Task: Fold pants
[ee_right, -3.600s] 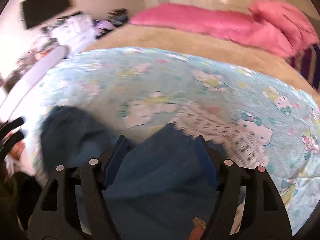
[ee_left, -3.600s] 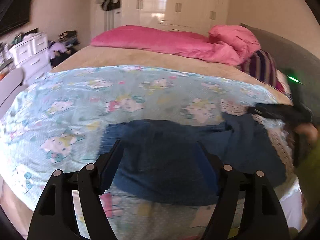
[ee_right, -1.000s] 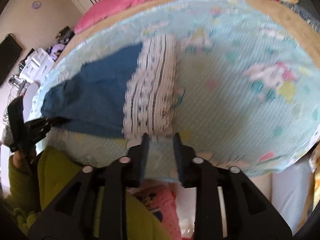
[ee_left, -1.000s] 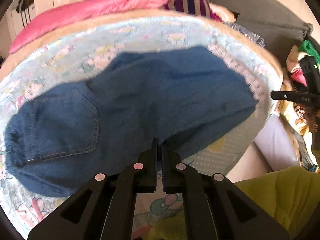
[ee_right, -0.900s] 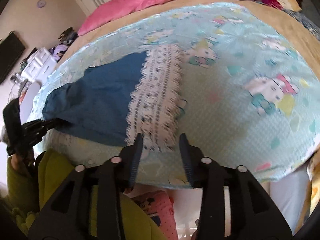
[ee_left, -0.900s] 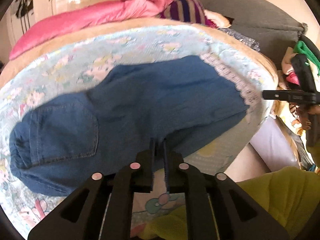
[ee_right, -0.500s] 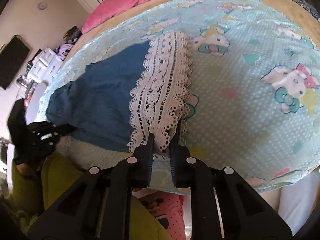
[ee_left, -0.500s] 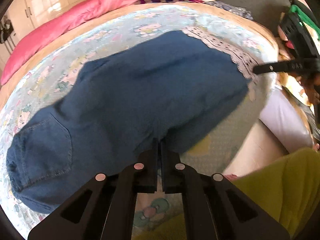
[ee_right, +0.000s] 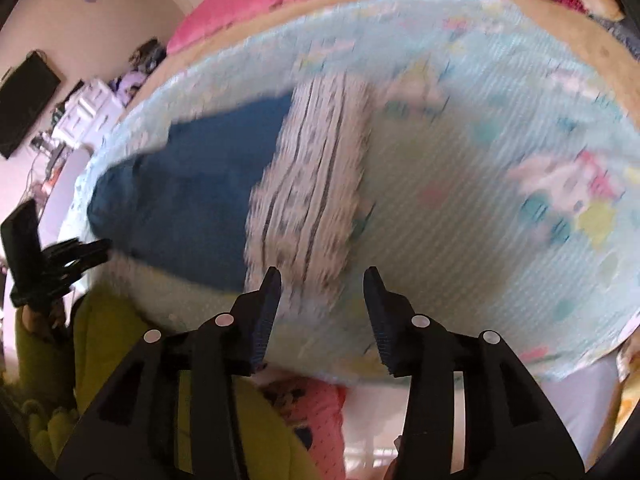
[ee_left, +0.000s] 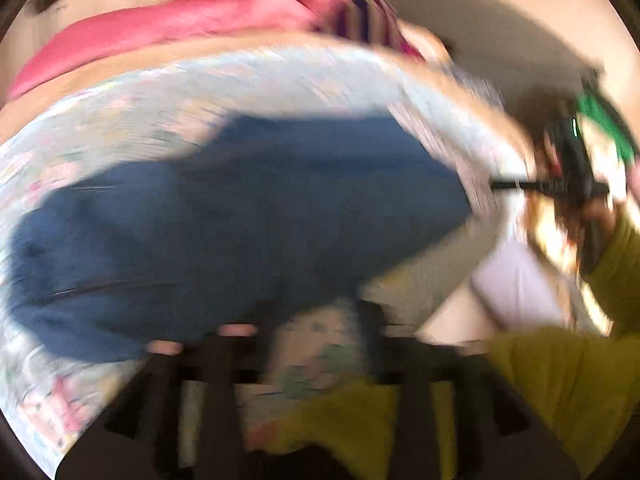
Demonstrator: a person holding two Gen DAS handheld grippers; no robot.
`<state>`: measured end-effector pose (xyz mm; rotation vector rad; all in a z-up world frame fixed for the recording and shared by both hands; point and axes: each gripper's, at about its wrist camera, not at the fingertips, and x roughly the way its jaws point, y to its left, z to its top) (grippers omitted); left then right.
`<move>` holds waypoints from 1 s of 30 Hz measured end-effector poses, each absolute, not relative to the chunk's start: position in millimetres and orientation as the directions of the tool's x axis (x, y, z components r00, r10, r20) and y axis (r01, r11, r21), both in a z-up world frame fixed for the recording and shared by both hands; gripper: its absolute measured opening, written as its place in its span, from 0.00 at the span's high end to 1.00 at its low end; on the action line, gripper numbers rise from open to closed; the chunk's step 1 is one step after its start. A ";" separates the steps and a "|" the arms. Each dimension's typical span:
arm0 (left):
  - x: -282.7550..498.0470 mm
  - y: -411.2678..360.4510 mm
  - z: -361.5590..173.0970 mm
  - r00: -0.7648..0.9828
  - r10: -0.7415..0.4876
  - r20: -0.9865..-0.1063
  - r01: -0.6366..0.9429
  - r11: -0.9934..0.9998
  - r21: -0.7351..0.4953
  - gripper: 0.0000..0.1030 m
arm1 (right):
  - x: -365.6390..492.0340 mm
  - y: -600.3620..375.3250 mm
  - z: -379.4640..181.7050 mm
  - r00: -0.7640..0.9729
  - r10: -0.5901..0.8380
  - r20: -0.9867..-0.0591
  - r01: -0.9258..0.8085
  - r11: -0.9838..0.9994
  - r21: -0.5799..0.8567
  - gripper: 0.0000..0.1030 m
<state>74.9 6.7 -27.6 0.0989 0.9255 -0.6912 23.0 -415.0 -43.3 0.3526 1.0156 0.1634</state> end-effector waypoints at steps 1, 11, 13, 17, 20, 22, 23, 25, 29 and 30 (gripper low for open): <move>82.0 27.3 -19.5 0.465 -0.482 -0.743 0.525 0.826 -0.207 0.37 | 32.0 -420.6 -38.6 0.542 0.293 -0.788 0.032 0.929 0.368 0.62; 164.8 165.9 -39.0 0.570 -0.267 -0.777 -0.002 0.945 -0.326 0.16 | 135.1 -433.6 -56.5 0.542 0.332 -0.772 0.033 0.910 0.414 0.59; 173.0 165.1 -49.9 0.547 -0.317 -0.775 -0.005 0.924 -0.382 0.13 | 151.6 -435.1 -66.2 0.528 0.343 -0.777 0.039 0.904 0.426 0.59; 188.9 146.3 -77.0 0.505 -0.375 -0.777 0.008 0.903 -0.430 0.16 | 166.9 -434.4 -82.8 0.509 0.392 -0.766 0.042 0.877 0.478 0.58; 196.3 137.1 -88.9 0.496 -0.322 -0.806 -0.008 0.927 -0.376 0.46 | 169.2 -423.1 -87.4 0.499 0.410 -0.763 -0.002 0.881 0.473 0.73; 192.8 142.1 -86.1 0.499 -0.363 -0.787 -0.010 0.906 -0.424 0.57 | 168.6 -417.2 -87.7 0.497 0.445 -0.745 -0.037 0.869 0.494 0.88; 190.6 144.1 -84.6 0.501 -0.372 -0.782 -0.014 0.900 -0.437 0.58 | 167.4 -416.0 -85.1 0.507 0.434 -0.744 -0.044 0.876 0.481 0.88; 177.1 145.8 -75.0 0.519 -0.354 -0.778 0.000 0.910 -0.414 0.59 | 165.4 -415.7 -78.1 0.530 0.427 -0.733 -0.057 0.880 0.472 0.89; 135.5 147.3 -57.7 0.580 -0.317 -0.750 0.029 0.929 -0.370 0.59 | 169.3 -416.3 -66.0 0.568 0.399 -0.720 -0.067 0.894 0.443 0.89; 131.0 146.9 -57.6 0.586 -0.303 -0.752 0.026 0.934 -0.356 0.59 | 174.1 -413.0 -68.1 0.562 0.382 -0.733 -0.066 0.905 0.421 0.89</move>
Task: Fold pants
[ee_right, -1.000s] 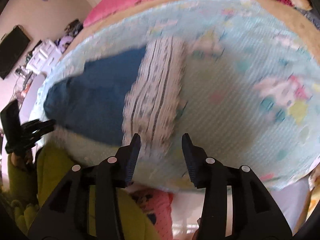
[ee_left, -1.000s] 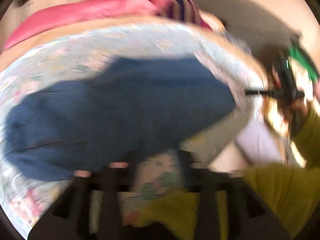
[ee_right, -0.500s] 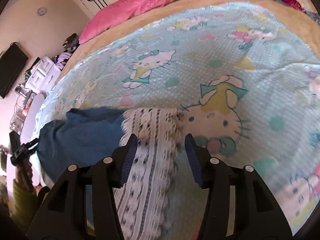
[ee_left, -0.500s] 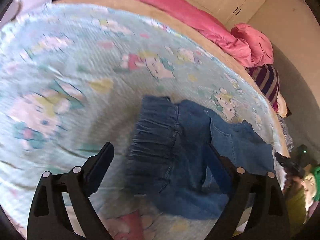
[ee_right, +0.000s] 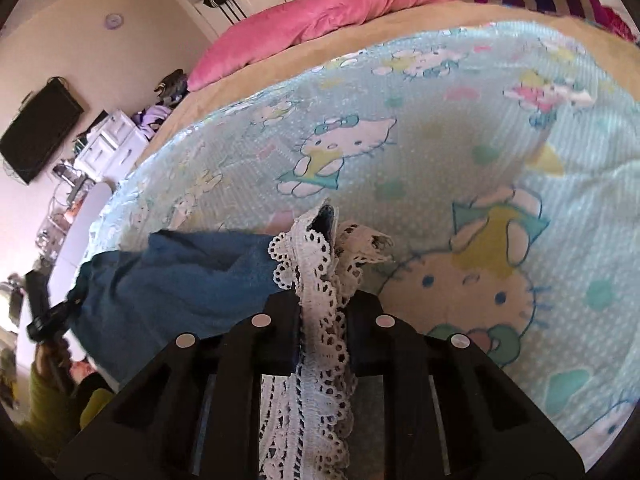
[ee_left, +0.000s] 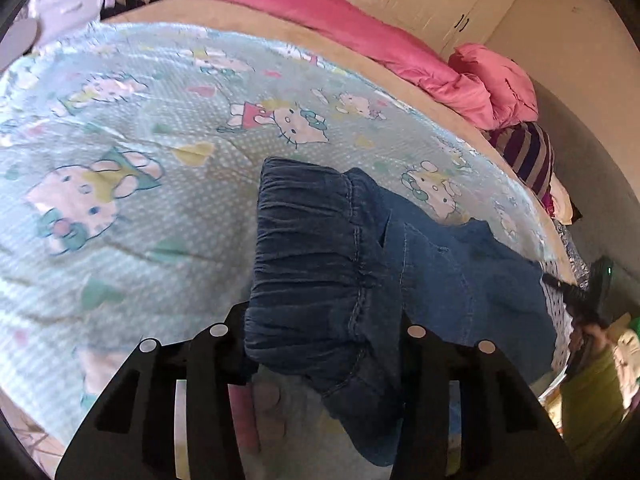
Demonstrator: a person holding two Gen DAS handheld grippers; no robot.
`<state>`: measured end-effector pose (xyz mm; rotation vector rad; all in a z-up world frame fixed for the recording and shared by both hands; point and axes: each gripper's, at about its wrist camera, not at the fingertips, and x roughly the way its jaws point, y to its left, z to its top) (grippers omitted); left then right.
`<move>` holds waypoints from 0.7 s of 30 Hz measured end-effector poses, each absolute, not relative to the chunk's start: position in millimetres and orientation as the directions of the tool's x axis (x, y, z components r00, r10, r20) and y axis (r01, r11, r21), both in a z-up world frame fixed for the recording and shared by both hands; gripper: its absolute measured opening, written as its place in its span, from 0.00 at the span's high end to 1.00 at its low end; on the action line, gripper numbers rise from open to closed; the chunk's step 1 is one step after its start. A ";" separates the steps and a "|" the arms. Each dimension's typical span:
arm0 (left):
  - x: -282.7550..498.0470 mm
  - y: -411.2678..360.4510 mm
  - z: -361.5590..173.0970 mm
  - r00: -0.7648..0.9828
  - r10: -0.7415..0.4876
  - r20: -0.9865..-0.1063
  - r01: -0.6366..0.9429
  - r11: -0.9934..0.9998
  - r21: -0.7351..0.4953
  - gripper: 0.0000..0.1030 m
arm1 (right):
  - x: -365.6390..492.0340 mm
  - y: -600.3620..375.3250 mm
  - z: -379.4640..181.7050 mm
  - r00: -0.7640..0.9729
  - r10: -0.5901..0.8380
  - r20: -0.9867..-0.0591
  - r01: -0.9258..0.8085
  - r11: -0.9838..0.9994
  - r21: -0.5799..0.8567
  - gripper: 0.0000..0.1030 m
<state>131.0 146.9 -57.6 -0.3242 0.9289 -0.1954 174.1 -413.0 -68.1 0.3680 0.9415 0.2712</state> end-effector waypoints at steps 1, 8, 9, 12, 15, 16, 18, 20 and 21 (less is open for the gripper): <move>127.6 146.6 -59.1 0.588 -0.279 -0.760 0.022 0.944 -0.329 0.59 | 179.6 -409.2 -72.1 0.550 0.371 -0.748 -0.064 0.912 0.405 0.89; 136.1 166.5 -68.8 0.559 -0.289 -0.777 -0.009 0.935 -0.354 0.51 | 179.1 -407.1 -79.0 0.536 0.326 -0.779 -0.037 0.931 0.364 0.76; 134.3 166.1 -66.5 0.563 -0.277 -0.779 -0.009 0.940 -0.340 0.50 | 171.6 -412.2 -73.4 0.552 0.326 -0.768 -0.031 0.928 0.371 0.74; 123.7 165.9 -53.7 0.584 -0.260 -0.769 -0.013 0.944 -0.329 0.46 | 144.8 -425.8 -57.2 0.589 0.351 -0.728 -0.031 0.910 0.414 0.63; 111.7 167.9 -32.9 0.631 -0.213 -0.746 -0.029 0.954 -0.297 0.45 | 115.8 -435.3 -48.8 0.603 0.365 -0.709 -0.032 0.899 0.436 0.59; 107.3 168.2 -24.1 0.648 -0.191 -0.737 -0.034 0.960 -0.279 0.45 | 105.1 -437.1 -47.0 0.603 0.367 -0.708 -0.031 0.898 0.439 0.56; 98.7 166.5 -1.6 0.693 -0.124 -0.710 -0.049 0.975 -0.219 0.42 | 88.5 -438.3 -45.7 0.606 0.370 -0.704 -0.027 0.894 0.447 0.55; 96.2 160.9 17.2 0.723 -0.107 -0.682 -0.039 0.980 -0.195 0.33 | 73.7 -439.2 -47.6 0.596 0.387 -0.704 -0.020 0.883 0.468 0.54; 97.3 155.5 27.2 0.731 -0.124 -0.671 -0.017 0.980 -0.200 0.33 | 67.2 -438.9 -48.9 0.592 0.397 -0.702 -0.018 0.877 0.480 0.53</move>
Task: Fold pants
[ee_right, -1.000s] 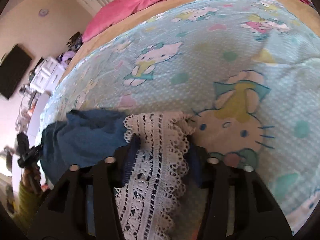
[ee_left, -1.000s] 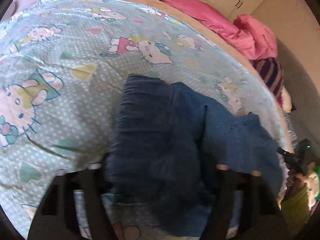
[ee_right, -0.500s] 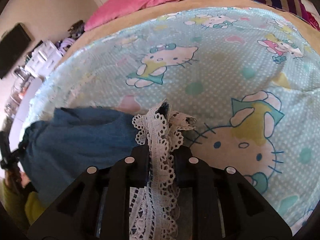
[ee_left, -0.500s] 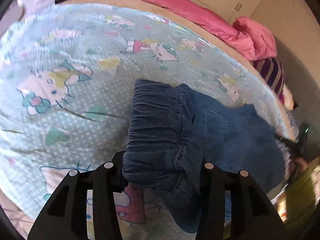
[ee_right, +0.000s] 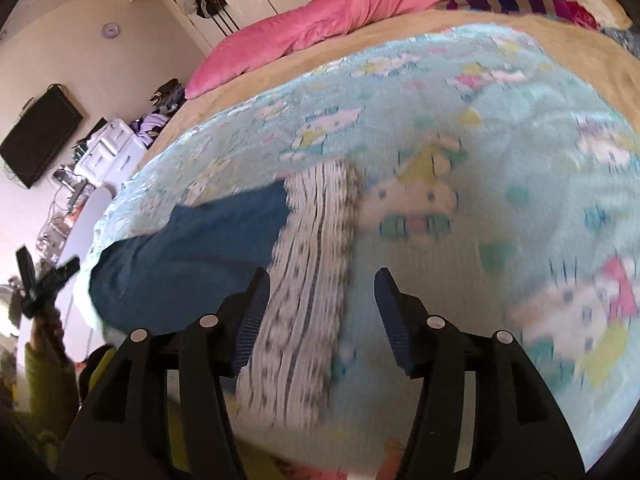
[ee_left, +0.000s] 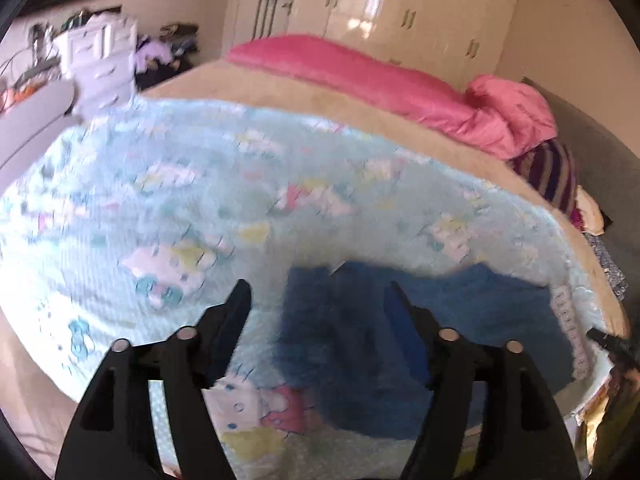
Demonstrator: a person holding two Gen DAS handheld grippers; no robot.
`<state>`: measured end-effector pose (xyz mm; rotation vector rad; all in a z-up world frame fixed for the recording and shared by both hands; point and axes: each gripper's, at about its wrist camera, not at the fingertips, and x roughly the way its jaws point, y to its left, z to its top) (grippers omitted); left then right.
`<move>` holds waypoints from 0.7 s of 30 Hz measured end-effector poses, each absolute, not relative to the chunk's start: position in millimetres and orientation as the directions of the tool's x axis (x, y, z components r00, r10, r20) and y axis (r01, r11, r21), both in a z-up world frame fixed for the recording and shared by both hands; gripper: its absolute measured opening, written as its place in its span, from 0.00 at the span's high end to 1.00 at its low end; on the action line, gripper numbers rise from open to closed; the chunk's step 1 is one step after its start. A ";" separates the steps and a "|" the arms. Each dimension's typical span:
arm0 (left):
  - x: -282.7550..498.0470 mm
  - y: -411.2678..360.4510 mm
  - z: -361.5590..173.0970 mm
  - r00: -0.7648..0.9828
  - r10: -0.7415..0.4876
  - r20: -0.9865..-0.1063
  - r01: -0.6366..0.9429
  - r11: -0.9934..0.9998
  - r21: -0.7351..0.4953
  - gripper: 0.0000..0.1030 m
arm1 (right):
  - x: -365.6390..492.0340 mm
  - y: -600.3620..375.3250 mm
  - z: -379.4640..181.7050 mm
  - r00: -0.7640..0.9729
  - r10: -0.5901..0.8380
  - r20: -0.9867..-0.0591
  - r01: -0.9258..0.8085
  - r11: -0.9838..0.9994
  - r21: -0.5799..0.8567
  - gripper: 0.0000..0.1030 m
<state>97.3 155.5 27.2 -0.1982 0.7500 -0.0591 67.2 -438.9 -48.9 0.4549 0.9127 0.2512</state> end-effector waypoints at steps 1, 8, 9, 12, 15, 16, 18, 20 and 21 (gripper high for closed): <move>100.2 148.5 34.4 0.734 -0.145 -0.664 0.004 0.978 -0.208 0.33 | 61.9 -437.6 -49.6 0.586 0.409 -0.700 -0.025 0.872 0.489 0.53; 141.6 57.4 45.9 0.670 -0.311 -0.674 0.220 0.950 -0.220 0.33 | 42.5 -429.2 -50.4 0.573 0.419 -0.705 -0.016 0.865 0.502 0.52; 147.7 43.4 42.0 0.651 -0.326 -0.686 0.248 0.945 -0.214 0.33 | 40.6 -429.3 -51.6 0.571 0.421 -0.704 -0.019 0.864 0.502 0.52; 177.0 5.0 24.3 0.578 -0.362 -0.731 0.311 0.926 -0.213 0.33 | 39.3 -426.1 -61.6 0.545 0.454 -0.705 -0.022 0.848 0.529 0.52; 211.6 -25.7 -1.0 0.503 -0.374 -0.779 0.340 0.915 -0.220 0.33 | 40.8 -420.0 -75.9 0.504 0.474 -0.722 -0.021 0.842 0.538 0.52; 217.7 -31.8 -7.9 0.494 -0.367 -0.788 0.344 0.915 -0.210 0.33 | 40.6 -418.7 -78.7 0.501 0.474 -0.724 -0.019 0.843 0.538 0.51; 234.4 -46.3 -23.4 0.467 -0.354 -0.811 0.359 0.913 -0.192 0.33 | 40.0 -412.5 -79.9 0.501 0.453 -0.738 -0.041 0.864 0.502 0.54; 245.4 -54.1 -36.3 0.444 -0.350 -0.825 0.365 0.911 -0.190 0.33 | 37.9 -406.3 -76.1 0.488 0.470 -0.736 -0.089 0.865 0.493 0.88; 250.4 -58.5 -42.3 0.429 -0.356 -0.831 0.370 0.908 -0.197 0.33 | 35.2 -406.2 -72.5 0.496 0.472 -0.729 -0.099 0.865 0.492 0.89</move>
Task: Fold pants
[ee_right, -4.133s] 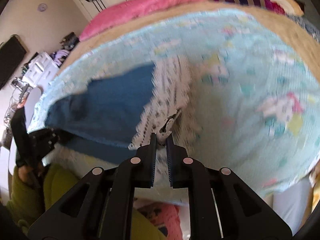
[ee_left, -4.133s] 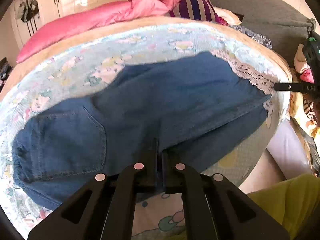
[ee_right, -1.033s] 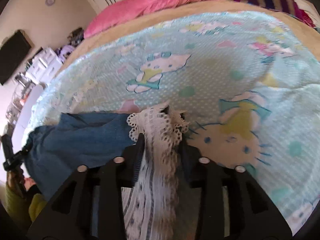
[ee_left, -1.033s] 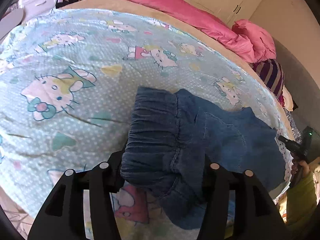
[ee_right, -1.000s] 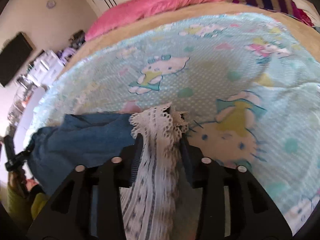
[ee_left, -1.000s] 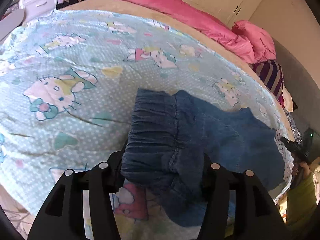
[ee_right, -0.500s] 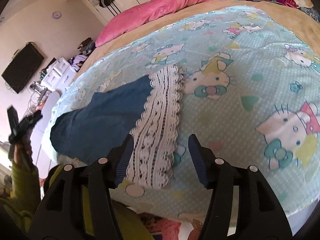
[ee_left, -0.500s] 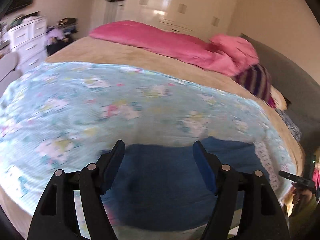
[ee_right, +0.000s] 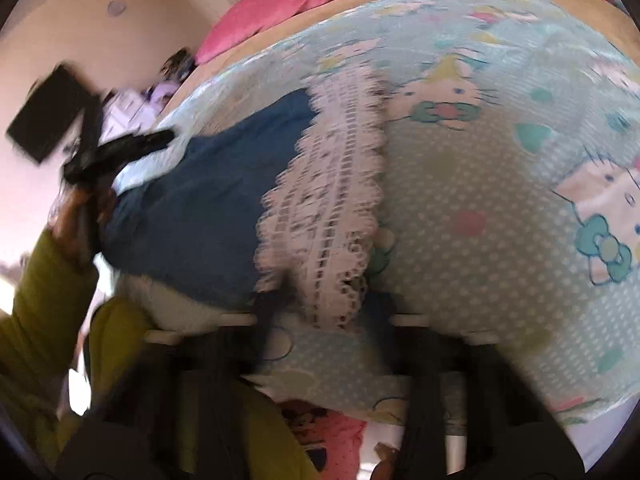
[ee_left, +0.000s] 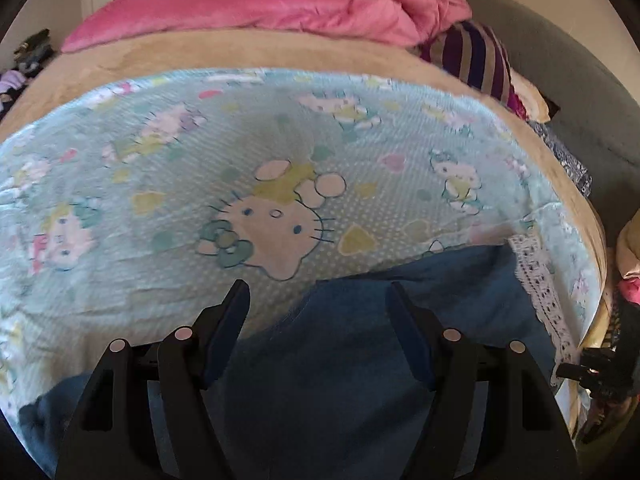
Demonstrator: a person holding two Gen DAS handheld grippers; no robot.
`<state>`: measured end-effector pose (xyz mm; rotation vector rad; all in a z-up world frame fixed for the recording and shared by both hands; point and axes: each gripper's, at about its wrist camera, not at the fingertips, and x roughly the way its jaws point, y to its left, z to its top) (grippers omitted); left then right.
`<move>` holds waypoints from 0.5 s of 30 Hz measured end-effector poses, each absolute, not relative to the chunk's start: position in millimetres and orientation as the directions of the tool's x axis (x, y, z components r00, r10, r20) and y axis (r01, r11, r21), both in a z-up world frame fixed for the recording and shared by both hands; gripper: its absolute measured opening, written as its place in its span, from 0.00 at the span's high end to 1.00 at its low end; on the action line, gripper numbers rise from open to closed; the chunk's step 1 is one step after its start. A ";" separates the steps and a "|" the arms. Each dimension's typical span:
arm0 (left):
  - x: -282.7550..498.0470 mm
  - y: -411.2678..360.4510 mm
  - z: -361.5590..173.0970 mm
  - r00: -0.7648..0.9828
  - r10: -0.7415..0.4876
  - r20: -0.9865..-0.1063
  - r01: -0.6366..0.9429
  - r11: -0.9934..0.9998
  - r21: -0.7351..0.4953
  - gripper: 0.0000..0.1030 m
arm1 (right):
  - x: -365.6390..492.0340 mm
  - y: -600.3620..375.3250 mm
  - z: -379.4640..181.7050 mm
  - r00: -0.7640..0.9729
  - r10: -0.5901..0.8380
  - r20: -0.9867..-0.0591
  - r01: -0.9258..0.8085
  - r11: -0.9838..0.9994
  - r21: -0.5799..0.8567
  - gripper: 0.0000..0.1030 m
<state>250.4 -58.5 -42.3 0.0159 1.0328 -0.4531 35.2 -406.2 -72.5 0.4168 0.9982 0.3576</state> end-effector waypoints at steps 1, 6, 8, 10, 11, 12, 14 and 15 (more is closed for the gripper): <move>253.8 -60.8 -45.8 0.420 -0.361 -0.832 0.375 0.905 -0.203 0.33 | 31.9 -406.5 -68.7 0.506 0.469 -0.724 -0.108 0.867 0.486 0.90; 266.8 -75.5 -62.6 0.364 -0.396 -0.843 0.419 0.878 -0.231 0.33 | 29.2 -405.3 -76.6 0.464 0.423 -0.778 -0.106 0.899 0.425 0.83; 269.2 -82.1 -73.7 0.338 -0.369 -0.866 0.433 0.878 -0.205 0.33 | 28.7 -410.7 -63.0 0.487 0.385 -0.784 -0.102 0.917 0.386 0.64; 270.0 -87.0 -82.2 0.332 -0.343 -0.878 0.446 0.878 -0.174 0.33 | 29.7 -418.6 -44.9 0.556 0.313 -0.770 -0.087 0.943 0.321 0.55; 269.7 -88.7 -84.5 0.338 -0.342 -0.876 0.452 0.876 -0.168 0.33 | 30.5 -418.8 -37.3 0.580 0.301 -0.757 -0.089 0.947 0.309 0.55; 269.6 -89.4 -85.0 0.343 -0.346 -0.873 0.454 0.875 -0.168 0.33 | 33.4 -416.3 -28.7 0.612 0.296 -0.733 -0.103 0.949 0.298 0.55; 269.5 -90.8 -84.3 0.346 -0.360 -0.866 0.456 0.871 -0.180 0.58 | 43.0 -404.5 -21.2 0.630 0.328 -0.704 -0.166 0.942 0.290 0.52; 269.4 -91.6 -82.7 0.343 -0.371 -0.863 0.462 0.867 -0.189 0.73 | 48.1 -395.7 -21.0 0.624 0.346 -0.700 -0.197 0.937 0.288 0.51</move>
